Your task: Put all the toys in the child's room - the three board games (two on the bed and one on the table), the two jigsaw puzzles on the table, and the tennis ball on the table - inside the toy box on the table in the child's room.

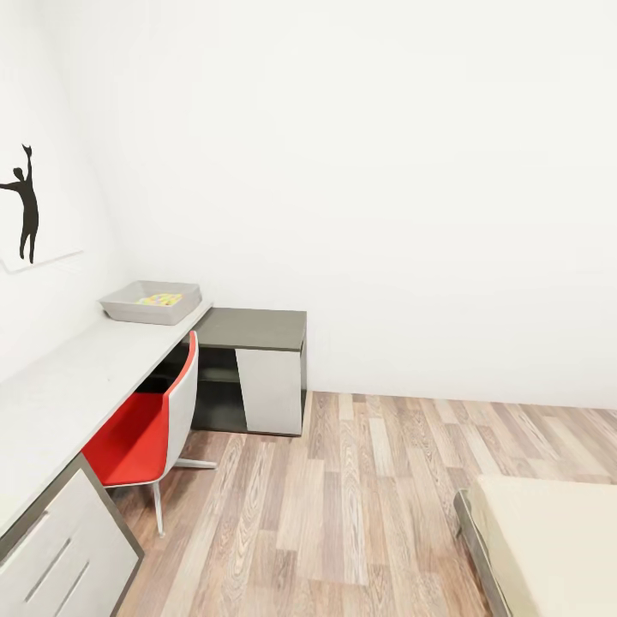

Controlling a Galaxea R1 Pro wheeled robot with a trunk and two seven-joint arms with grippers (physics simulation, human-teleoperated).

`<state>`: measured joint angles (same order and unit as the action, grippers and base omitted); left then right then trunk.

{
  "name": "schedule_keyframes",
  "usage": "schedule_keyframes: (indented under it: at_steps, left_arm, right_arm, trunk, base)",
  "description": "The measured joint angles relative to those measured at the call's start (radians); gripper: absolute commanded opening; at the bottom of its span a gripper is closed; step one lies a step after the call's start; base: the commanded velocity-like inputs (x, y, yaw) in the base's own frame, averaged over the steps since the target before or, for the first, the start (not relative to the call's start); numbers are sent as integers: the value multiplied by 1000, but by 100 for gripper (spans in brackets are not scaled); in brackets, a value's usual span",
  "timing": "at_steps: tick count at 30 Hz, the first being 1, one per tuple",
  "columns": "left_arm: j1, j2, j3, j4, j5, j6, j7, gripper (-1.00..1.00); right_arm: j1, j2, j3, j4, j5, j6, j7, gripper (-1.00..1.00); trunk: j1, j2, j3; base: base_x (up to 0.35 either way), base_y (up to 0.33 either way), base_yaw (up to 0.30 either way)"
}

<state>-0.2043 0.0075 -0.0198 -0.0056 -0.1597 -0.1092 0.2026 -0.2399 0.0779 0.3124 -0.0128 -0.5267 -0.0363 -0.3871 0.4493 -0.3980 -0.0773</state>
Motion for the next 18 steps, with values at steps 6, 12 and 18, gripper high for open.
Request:
schedule_keyframes:
  at_steps: [6,12,18]
  left_arm:
    - [68,24,-1,1,-9,-15,0,100]
    - [81,16,7,-2,-6,-24,-4,100]
    - [82,9,7,-2,-5,-23,-8,100]
  right_arm:
    - [50,-10,7,1,24,-14,0,100]
    - [57,-15,5,1,19,-17,-1,100]
    - [61,-57,6,2,23,-16,0,100]
  trunk:
    - [0,0,0]
    - [0,0,0]
    - [0,0,0]
  base:
    - [0,0,0]
    - [0,0,0]
    - [0,0,0]
